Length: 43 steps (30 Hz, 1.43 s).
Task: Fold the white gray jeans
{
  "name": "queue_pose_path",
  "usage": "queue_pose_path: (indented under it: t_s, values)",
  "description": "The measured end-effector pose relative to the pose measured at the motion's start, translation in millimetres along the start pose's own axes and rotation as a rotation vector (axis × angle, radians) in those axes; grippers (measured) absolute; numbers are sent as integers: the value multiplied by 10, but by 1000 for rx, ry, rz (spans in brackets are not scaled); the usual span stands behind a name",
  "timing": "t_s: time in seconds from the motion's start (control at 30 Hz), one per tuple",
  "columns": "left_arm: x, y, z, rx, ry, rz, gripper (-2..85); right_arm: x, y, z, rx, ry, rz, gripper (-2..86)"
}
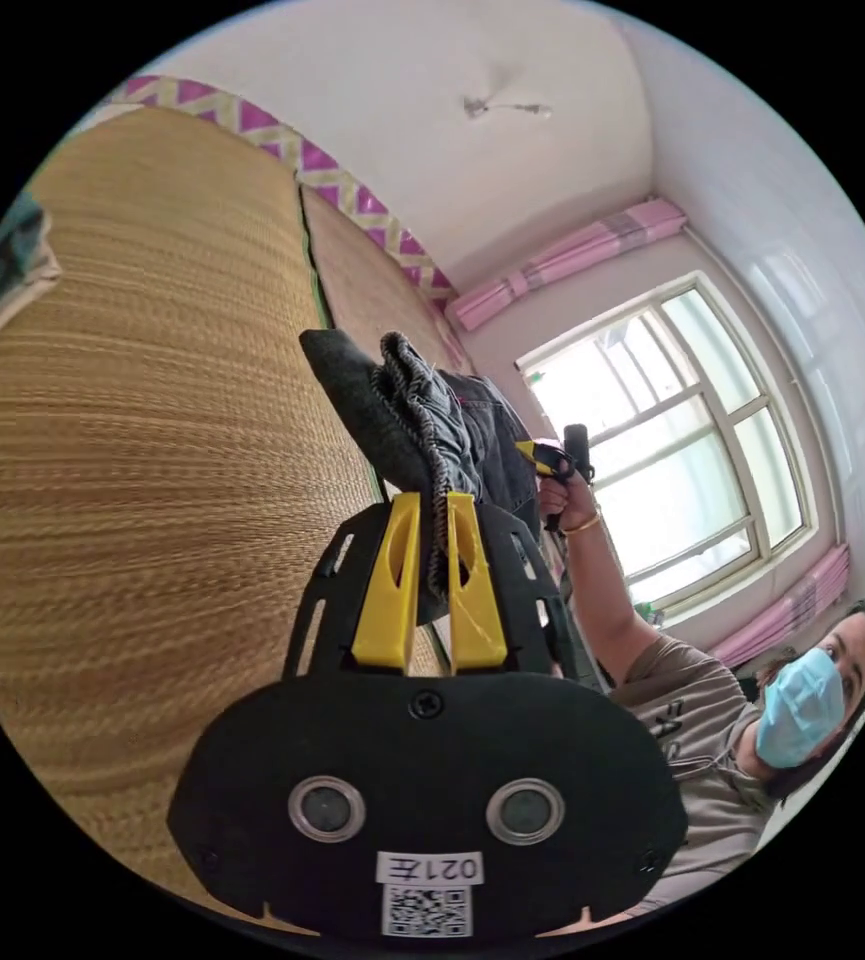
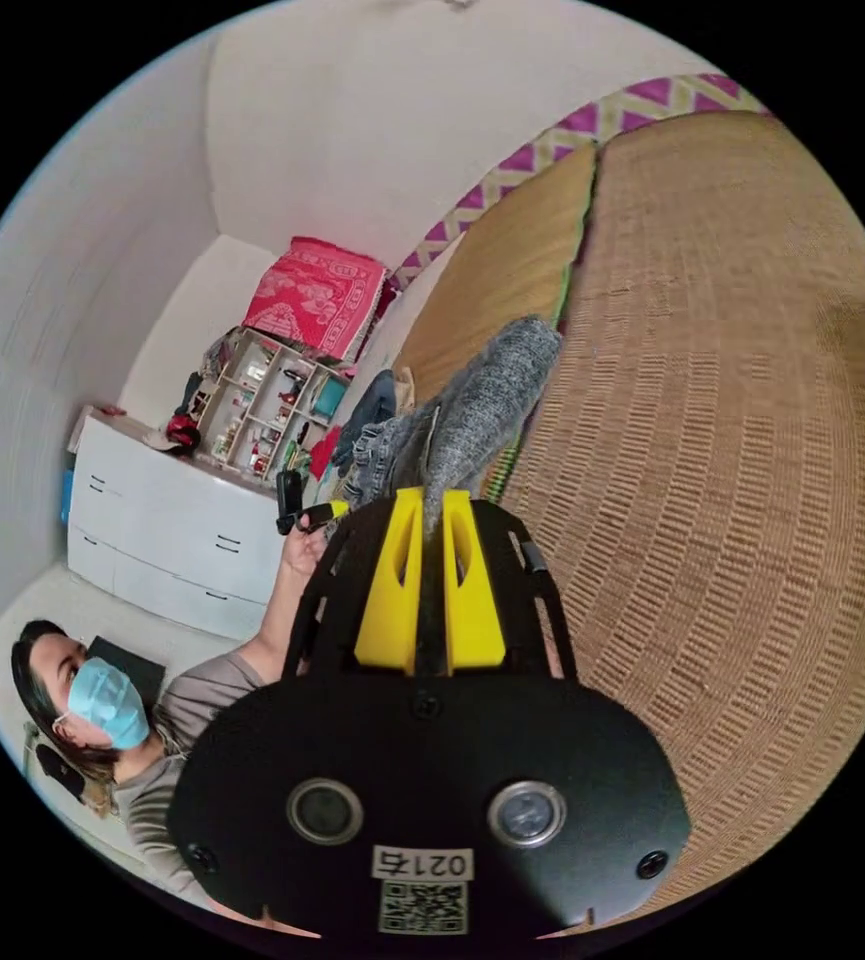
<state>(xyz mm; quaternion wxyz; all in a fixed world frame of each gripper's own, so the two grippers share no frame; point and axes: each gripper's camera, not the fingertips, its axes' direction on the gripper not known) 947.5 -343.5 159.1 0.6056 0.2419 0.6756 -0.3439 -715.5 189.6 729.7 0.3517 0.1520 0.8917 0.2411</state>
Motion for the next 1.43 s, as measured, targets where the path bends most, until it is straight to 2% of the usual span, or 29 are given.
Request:
queue_pose_path:
  t_s: [0.13,0.27,0.33,0.4,0.5,0.57,0.6,0.67,0.73,0.83,0.97,1.07,1.17,1.27,1.37,1.43]
  values:
    - [53,163,-1313,194,-65,-13,39,-707,-623,687,-68,-40,-105,18]
    - [50,255,-2668,436,-207,-72,42,-1733,-1596,1894,-142,-46,-278,37]
    - [-44,273,-3141,572,-245,-119,46,-2195,-1966,2385,-136,-10,-341,62]
    - [-249,266,-3494,692,-314,-155,53,-2683,-2173,2786,-36,81,-376,76]
    - [-1062,342,-3769,750,-407,-314,73,-2910,-1925,3106,17,96,-418,60]
    - [-1814,799,-3785,745,-373,-520,64,-2820,-1653,3273,-92,44,-431,56]
    - [-1916,948,-3789,787,-337,-521,58,-2710,-1423,3315,-184,26,-456,48]
    - [-2080,1418,-3750,911,-218,-455,39,-2433,-1013,3199,-224,93,-441,29]
    - [-2039,1621,-3650,896,-157,-377,30,-2076,-631,2958,-245,149,-408,11]
    - [-1770,1844,-3287,749,-102,-280,1,-1529,-69,2391,-222,236,-353,-1]
    - [-1263,2139,-2446,522,45,-201,-9,-1051,663,1521,-97,396,-287,-5]
    - [-912,2369,-1824,420,159,-136,-9,-968,1235,943,58,619,-265,-4]
    - [-576,2572,-1261,322,105,-64,-9,-945,1732,467,191,878,-261,14]
    - [-301,2716,-940,313,29,-26,-9,-798,1967,187,215,1141,-191,63]
    - [-184,2811,-827,414,24,37,-9,-622,1939,-37,244,1258,-108,85]
    - [-167,2759,-812,372,-45,13,-9,-553,1832,-128,276,1301,-85,98]
